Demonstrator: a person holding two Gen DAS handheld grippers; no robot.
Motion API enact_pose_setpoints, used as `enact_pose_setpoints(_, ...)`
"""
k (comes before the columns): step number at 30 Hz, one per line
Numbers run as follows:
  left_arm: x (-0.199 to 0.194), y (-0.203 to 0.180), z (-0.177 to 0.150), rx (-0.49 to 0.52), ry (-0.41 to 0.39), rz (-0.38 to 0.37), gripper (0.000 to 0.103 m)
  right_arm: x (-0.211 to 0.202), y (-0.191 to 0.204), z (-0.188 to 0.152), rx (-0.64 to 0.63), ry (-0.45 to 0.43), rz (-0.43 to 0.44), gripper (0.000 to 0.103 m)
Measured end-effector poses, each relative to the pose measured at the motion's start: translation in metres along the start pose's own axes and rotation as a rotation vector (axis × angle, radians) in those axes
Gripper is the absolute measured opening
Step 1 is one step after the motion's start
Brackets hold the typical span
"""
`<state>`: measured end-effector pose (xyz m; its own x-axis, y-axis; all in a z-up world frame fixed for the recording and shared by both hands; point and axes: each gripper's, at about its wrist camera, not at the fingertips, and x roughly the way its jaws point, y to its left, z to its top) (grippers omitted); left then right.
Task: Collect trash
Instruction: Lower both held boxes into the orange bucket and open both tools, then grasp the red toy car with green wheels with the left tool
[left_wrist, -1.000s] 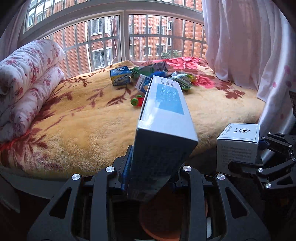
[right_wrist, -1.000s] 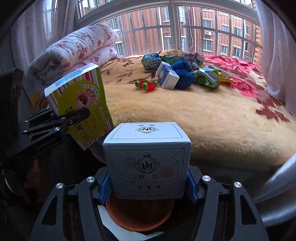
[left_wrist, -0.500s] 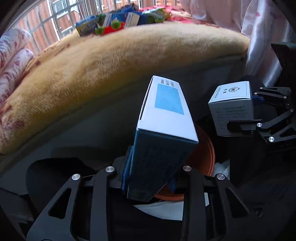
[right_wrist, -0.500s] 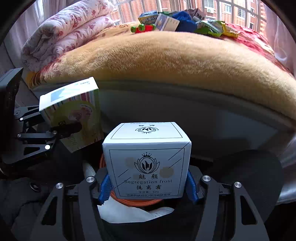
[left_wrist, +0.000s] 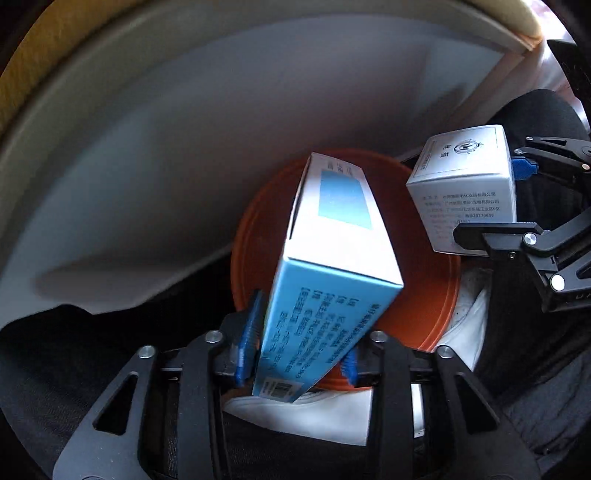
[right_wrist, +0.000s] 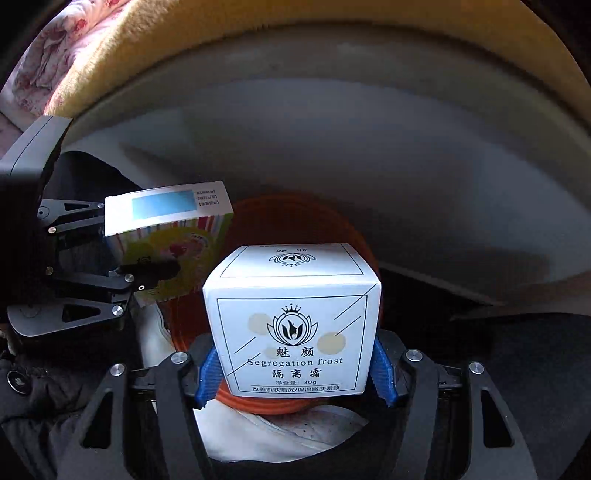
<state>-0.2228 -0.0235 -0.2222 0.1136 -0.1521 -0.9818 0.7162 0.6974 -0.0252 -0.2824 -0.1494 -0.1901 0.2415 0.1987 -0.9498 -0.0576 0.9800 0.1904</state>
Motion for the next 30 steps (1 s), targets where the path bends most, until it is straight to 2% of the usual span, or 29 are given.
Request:
enact_pose_setpoints(1, 0.001, 0.002, 0.001, -0.009, 0.004, 0.014, 0.075, 0.001, -0.001, 0.0, 0.004, 0.001, -0.006, 0.08)
enact_pose_setpoints(10, -0.013, 0.012, -0.002, -0.038, -0.038, 0.02, 0.076, -0.014, -0.003, -0.002, 0.019, -0.027, -0.018, 0.08)
enact_pose_setpoints(16, -0.047, 0.008, -0.005, -0.031, -0.118, -0.01, 0.076, -0.036, -0.007, -0.01, 0.05, -0.088, -0.002, 0.08)
enact_pose_setpoints(20, -0.083, 0.012, -0.006, 0.026, -0.201, -0.033, 0.076, -0.065, -0.001, -0.012, 0.027, -0.178, 0.01, 0.08)
enact_pose_setpoints(23, -0.121, 0.018, -0.008, 0.018, -0.297, -0.042, 0.08, -0.094, 0.006, -0.014, -0.012, -0.272, 0.011, 0.08)
enact_pose_setpoints(25, -0.149, 0.026, -0.007, -0.009, -0.374, -0.022, 0.083, -0.114, 0.011, -0.009, -0.021, -0.343, 0.009, 0.081)
enact_pose_setpoints(28, -0.179, 0.029, 0.003, -0.049, -0.471, 0.013, 0.091, -0.144, 0.009, -0.002, -0.003, -0.462, 0.004, 0.087)
enact_pose_setpoints(30, -0.193, 0.036, 0.018, -0.07, -0.522, 0.043, 0.091, -0.162, 0.005, 0.005, 0.015, -0.539, 0.0, 0.092)
